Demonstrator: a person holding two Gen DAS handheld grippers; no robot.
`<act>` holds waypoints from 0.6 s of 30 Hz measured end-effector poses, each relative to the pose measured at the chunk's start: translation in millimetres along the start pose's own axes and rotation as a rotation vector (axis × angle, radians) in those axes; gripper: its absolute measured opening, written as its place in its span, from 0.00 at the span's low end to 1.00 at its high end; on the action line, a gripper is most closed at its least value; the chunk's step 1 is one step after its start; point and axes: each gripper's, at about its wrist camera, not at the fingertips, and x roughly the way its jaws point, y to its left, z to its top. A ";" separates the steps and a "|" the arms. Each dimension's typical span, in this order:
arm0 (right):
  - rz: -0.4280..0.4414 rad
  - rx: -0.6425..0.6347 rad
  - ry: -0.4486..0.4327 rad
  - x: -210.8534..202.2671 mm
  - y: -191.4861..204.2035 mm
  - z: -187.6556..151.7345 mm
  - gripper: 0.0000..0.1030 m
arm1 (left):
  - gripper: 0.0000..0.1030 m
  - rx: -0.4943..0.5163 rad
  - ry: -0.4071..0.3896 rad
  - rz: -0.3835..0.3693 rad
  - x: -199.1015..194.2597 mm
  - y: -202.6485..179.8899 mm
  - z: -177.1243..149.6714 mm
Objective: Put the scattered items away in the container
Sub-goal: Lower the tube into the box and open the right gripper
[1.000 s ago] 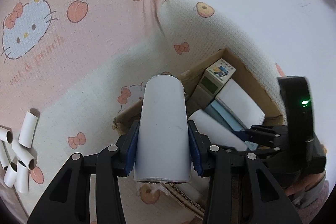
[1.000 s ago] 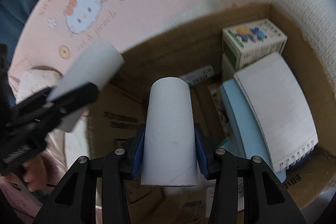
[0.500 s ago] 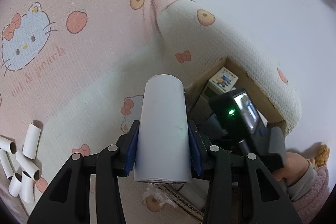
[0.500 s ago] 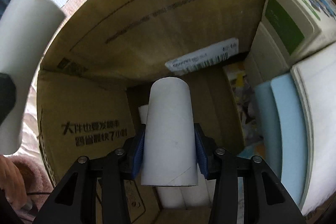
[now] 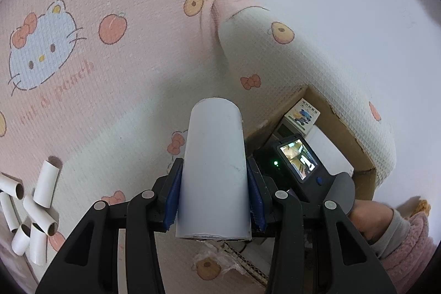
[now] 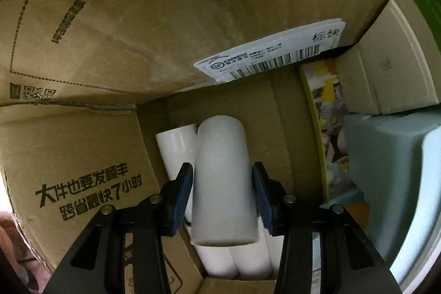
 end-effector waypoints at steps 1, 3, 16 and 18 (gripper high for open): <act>-0.004 0.000 0.005 -0.6 -1.0 -0.7 0.40 | 0.46 0.004 0.000 0.001 -0.2 -1.0 -0.5; -0.006 0.001 0.023 -1.7 -2.9 -2.8 0.40 | 0.46 0.009 0.001 -0.001 -0.2 -2.1 -1.2; -0.027 -0.108 0.089 5.2 -0.8 5.8 0.38 | 0.46 0.004 0.019 -0.008 -0.3 -1.2 -6.1; -0.059 -0.137 0.096 10.0 0.9 7.1 0.38 | 0.46 0.008 0.022 -0.007 -0.7 -1.5 -5.8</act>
